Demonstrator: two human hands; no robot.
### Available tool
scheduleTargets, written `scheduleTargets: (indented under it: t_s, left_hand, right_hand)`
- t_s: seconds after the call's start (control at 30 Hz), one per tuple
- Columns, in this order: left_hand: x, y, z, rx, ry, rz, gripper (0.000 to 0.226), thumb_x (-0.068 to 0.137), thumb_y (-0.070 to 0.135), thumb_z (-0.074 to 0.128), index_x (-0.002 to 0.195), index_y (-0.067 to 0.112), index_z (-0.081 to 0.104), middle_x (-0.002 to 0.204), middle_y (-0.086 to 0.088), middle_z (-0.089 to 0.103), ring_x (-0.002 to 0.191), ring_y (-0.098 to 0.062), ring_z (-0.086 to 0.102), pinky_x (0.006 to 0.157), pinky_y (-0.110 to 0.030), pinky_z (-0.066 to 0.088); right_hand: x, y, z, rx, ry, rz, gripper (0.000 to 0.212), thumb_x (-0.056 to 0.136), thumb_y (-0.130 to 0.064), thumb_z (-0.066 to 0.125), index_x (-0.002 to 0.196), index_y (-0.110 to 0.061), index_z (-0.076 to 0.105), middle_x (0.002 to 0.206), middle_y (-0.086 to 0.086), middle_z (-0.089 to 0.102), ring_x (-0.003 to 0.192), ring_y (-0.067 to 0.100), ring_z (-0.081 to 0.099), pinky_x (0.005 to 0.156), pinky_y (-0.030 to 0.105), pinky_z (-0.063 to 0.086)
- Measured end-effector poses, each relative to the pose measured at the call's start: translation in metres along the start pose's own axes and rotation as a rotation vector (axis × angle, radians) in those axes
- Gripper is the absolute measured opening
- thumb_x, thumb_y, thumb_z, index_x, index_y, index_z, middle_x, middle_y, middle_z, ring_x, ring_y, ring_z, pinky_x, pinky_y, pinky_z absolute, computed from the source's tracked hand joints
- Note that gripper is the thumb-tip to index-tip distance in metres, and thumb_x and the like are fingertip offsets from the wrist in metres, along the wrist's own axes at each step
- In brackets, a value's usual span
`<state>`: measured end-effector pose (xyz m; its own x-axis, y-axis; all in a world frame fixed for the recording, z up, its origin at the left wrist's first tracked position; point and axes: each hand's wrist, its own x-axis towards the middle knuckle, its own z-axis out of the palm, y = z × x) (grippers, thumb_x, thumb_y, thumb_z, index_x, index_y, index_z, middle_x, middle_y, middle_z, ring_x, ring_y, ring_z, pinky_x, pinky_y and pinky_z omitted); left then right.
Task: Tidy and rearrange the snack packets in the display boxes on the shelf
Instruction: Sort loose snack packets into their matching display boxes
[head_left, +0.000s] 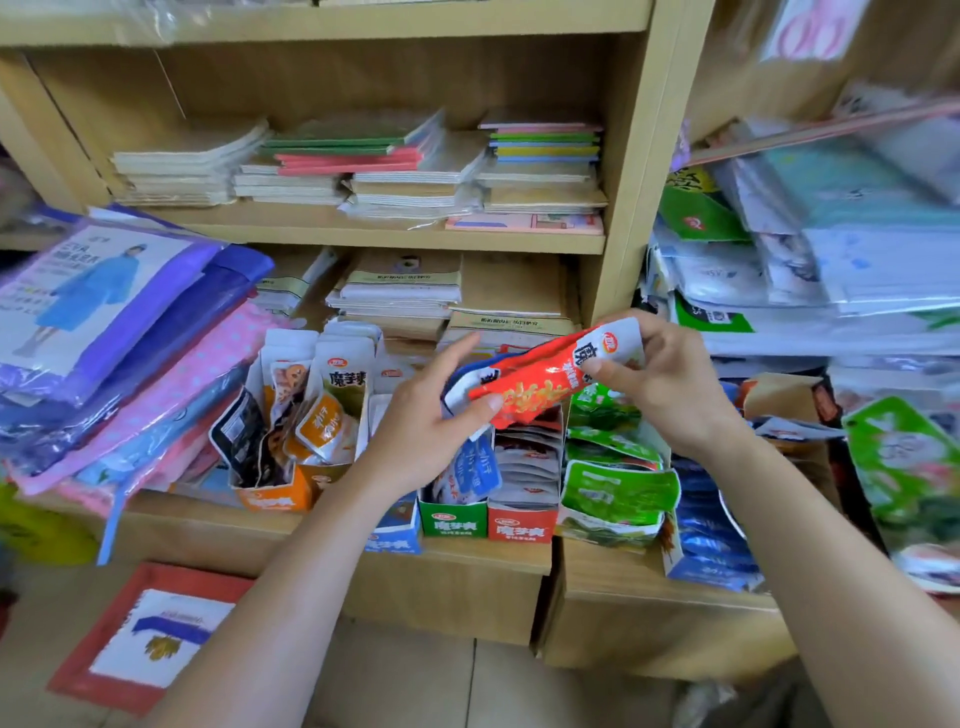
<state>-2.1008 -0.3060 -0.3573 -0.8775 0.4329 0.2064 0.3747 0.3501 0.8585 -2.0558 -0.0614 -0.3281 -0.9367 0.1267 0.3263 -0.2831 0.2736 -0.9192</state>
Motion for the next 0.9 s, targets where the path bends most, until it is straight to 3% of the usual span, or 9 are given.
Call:
scheduleTargets:
  t_s: [0.07,0.13,0.2,0.37,0.47,0.63,0.77,0.83,0.9]
  left_hand:
    - [0.003,-0.003,0.005,-0.007,-0.017,0.024,0.047,0.097,0.031,0.064,0.142,0.034,0.050,0.133,0.012,0.060,0.119,0.002,0.058,0.087,-0.019,0.055]
    - [0.006,-0.005,0.008,0.002,0.000,0.052,0.026,0.096,0.027,0.067,0.122,0.026,0.066,0.110,0.009,0.072,0.100,-0.003,0.067,0.082,-0.032,0.058]
    - [0.008,-0.006,0.011,-0.075,0.023,0.026,0.014,0.092,0.024,0.072,0.106,0.028,0.072,0.095,0.007,0.076,0.088,-0.009,0.071,0.073,-0.035,0.057]
    - [0.013,-0.005,0.020,-0.276,0.267,-0.122,0.023,0.076,0.013,0.087,0.087,0.027,0.073,0.084,0.008,0.078,0.081,-0.014,0.075,0.075,-0.040,0.062]
    - [0.015,-0.004,0.023,-0.360,0.358,-0.204,0.024,0.070,0.014,0.091,0.086,0.021,0.073,0.080,0.008,0.078,0.075,-0.012,0.075,0.068,-0.034,0.061]
    - [0.011,-0.011,0.007,-0.382,0.374,-0.226,0.005,0.087,0.018,0.078,0.091,0.017,0.075,0.086,-0.002,0.078,0.081,-0.020,0.074,0.069,-0.042,0.063]
    - [0.000,-0.015,-0.023,-0.406,0.471,-0.191,0.016,0.092,0.010,0.071,0.100,0.021,0.063,0.086,0.008,0.074,0.079,-0.012,0.073,0.053,-0.027,0.058]
    - [-0.008,-0.017,-0.039,-0.377,0.523,-0.163,0.018,0.093,0.008,0.069,0.099,0.022,0.060,0.087,0.010,0.073,0.076,-0.007,0.072,0.051,-0.024,0.056]
    - [-0.019,-0.022,-0.052,-0.355,0.550,-0.162,0.014,0.094,0.007,0.068,0.097,0.020,0.063,0.083,0.011,0.074,0.074,-0.003,0.070,0.053,-0.022,0.056]
  right_hand:
    - [0.001,0.003,-0.006,-0.007,-0.039,-0.006,0.013,0.086,0.002,0.071,0.094,-0.007,0.066,0.081,-0.002,0.068,0.070,0.003,0.062,0.059,0.016,0.049]
    - [0.003,0.007,-0.012,-0.020,-0.034,-0.030,0.016,0.086,0.003,0.071,0.093,-0.011,0.068,0.081,-0.006,0.070,0.074,0.007,0.065,0.061,0.019,0.051]
    - [0.007,0.011,-0.015,-0.030,0.001,-0.047,0.019,0.086,0.002,0.072,0.094,-0.016,0.069,0.085,-0.005,0.073,0.079,0.010,0.068,0.066,0.021,0.055]
    - [0.013,0.023,-0.019,-0.028,0.024,0.026,0.019,0.087,-0.001,0.072,0.104,-0.006,0.068,0.093,0.003,0.075,0.083,0.013,0.071,0.070,0.026,0.058]
    - [0.014,0.028,-0.022,-0.017,0.010,0.075,0.020,0.087,-0.001,0.071,0.107,0.000,0.066,0.095,0.009,0.074,0.085,0.018,0.072,0.070,0.029,0.060]
    - [0.015,0.035,-0.026,-0.017,0.105,0.101,0.018,0.088,-0.005,0.072,0.106,-0.008,0.068,0.098,0.012,0.075,0.089,0.031,0.072,0.075,0.049,0.061]
    - [0.017,0.032,-0.016,0.056,0.191,0.102,0.016,0.088,-0.002,0.072,0.101,-0.010,0.068,0.094,0.006,0.075,0.084,0.021,0.073,0.072,0.037,0.061]
    - [0.017,0.027,-0.003,0.087,0.211,0.097,0.019,0.087,0.000,0.072,0.092,-0.017,0.067,0.088,0.000,0.074,0.077,0.012,0.072,0.067,0.026,0.058]
    - [0.018,0.024,0.011,0.084,0.240,0.089,0.020,0.086,0.000,0.072,0.090,-0.018,0.066,0.087,0.000,0.073,0.075,0.011,0.070,0.068,0.026,0.058]
